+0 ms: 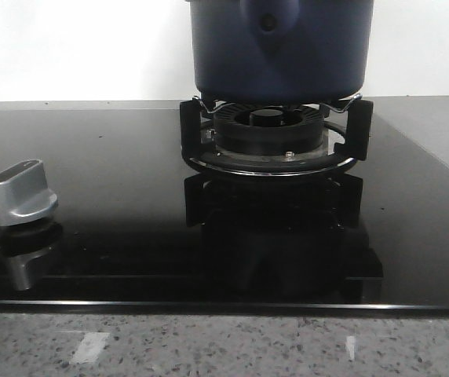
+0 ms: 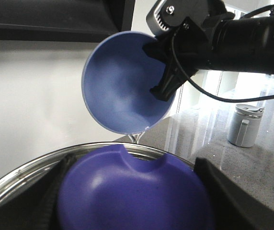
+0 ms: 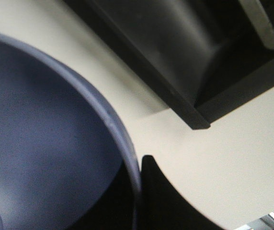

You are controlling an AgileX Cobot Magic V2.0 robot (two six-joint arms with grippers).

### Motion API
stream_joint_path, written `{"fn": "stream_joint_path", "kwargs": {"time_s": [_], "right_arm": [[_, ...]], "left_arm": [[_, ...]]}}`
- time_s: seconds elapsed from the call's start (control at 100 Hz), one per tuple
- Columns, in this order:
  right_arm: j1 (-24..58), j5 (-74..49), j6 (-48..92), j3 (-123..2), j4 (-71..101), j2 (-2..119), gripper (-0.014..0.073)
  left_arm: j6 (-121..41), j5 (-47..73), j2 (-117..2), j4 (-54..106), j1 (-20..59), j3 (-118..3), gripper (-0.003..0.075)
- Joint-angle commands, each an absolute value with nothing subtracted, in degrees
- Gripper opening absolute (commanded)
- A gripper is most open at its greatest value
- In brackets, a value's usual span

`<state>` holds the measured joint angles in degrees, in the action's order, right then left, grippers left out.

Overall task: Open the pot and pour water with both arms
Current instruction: 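Tilt the bowl with the right gripper to pour water into the pot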

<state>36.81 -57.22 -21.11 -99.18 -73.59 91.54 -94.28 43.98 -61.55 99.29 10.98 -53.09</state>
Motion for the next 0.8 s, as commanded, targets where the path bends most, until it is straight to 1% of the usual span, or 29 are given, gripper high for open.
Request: {"fn": "stream_joint_path", "kwargs": {"time_s": [0.0,0.19,0.33,0.61,0.79], "right_arm": [[38.1,-54.5,-22.4,-100.6,-81.9,89.1,-0.0044],[40.6,-54.0,-23.2,-99.0,-90.0,89.1,-0.0045],[40.8,-53.8,-23.2,-98.4,-93.3,89.1,-0.0046],[42.0,-52.2,-23.2,-98.4,-99.3,88.9,-0.0046],[42.0,-51.4,-24.9,-98.5,-99.4,88.9,-0.0046]], "left_arm": [[-94.2,45.6,-60.3,104.4,10.8,-55.0,0.0295],[-94.2,45.6,-60.3,104.4,10.8,-55.0,0.0295],[-94.2,45.6,-60.3,104.4,10.8,-55.0,0.0295],[-94.2,45.6,-60.3,104.4,10.8,-55.0,0.0295],[-94.2,45.6,-60.3,104.4,10.8,-55.0,0.0295]]}}
